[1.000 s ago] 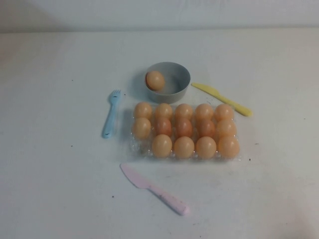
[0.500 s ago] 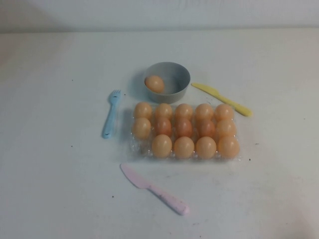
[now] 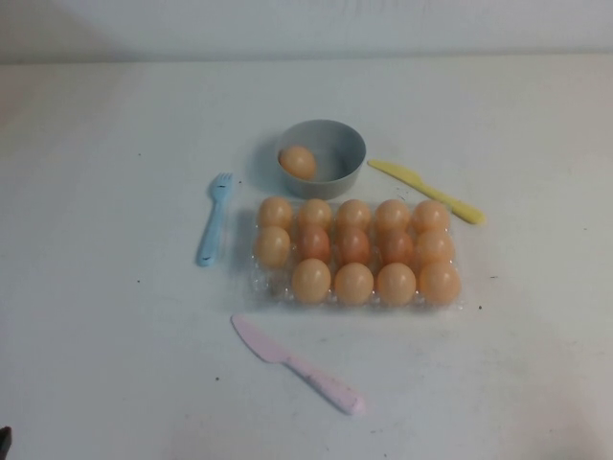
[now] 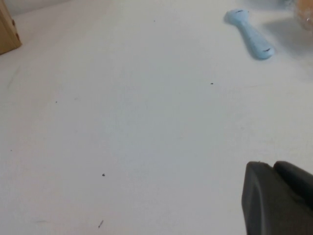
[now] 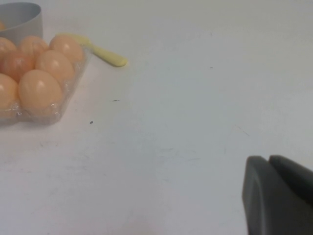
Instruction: Take an egg out of the egg box
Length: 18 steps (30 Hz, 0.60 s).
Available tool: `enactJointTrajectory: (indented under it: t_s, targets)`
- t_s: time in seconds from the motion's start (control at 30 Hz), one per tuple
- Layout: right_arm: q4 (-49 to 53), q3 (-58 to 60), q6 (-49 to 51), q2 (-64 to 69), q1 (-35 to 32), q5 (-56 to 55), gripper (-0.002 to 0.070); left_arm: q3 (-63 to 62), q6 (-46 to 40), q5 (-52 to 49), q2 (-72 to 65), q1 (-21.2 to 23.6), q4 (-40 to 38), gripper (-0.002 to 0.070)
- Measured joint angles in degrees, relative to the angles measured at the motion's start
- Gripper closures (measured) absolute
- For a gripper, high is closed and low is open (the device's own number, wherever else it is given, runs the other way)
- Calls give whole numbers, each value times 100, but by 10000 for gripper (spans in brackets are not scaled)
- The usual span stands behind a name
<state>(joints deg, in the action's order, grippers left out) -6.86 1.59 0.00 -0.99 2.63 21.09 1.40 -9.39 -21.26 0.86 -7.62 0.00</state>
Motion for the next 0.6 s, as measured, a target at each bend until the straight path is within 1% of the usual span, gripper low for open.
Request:
enactJointTrajectory:
  t_s: [0.2,0.6]
  targets:
    - [0,0,0,0,0,0,696,0,-155,-15,0,0,-42,678]
    - [0,0,0,0,0,0,696,0,-169,-15,0,10,-64,678]
